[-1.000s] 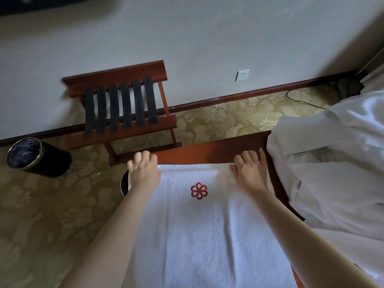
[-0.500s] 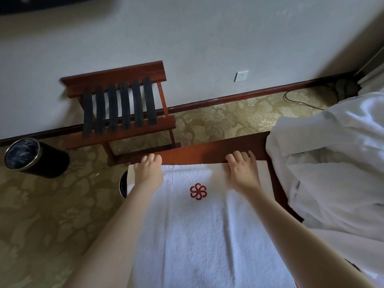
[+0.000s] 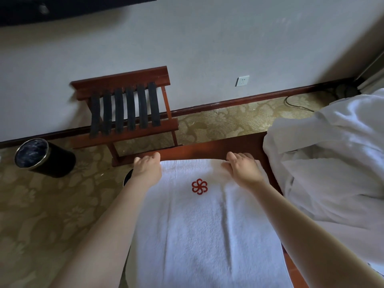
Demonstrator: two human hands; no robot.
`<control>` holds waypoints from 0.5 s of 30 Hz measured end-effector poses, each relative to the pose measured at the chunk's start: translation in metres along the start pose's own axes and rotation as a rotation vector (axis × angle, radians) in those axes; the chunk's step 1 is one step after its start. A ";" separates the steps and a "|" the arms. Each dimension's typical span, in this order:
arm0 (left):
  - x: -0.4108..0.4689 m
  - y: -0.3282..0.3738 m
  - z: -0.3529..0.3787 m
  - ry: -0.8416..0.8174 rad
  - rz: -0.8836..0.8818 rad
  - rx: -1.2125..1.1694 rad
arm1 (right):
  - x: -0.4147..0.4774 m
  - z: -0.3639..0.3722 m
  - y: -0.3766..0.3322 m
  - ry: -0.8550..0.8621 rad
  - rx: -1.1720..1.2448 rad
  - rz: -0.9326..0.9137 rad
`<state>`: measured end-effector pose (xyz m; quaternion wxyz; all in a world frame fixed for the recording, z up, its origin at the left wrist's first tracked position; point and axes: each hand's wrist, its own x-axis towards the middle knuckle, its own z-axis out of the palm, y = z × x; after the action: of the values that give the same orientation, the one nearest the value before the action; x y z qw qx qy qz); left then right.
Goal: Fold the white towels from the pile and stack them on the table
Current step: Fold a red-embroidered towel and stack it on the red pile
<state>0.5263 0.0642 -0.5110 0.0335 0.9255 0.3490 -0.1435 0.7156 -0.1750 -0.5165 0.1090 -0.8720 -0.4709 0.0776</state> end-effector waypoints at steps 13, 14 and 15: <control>-0.114 0.010 -0.046 0.017 -0.091 -0.064 | -0.078 -0.061 -0.030 -0.112 -0.249 -0.047; -0.123 0.014 -0.052 0.024 -0.110 -0.072 | -0.084 -0.066 -0.033 -0.110 -0.219 -0.008; -0.131 0.016 -0.058 0.036 -0.127 -0.079 | -0.090 -0.070 -0.035 -0.098 -0.195 0.023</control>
<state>0.4572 -0.0217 -0.4187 0.0546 0.9018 0.4130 -0.1149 0.6551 -0.2395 -0.4365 -0.0005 -0.8790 -0.4709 0.0754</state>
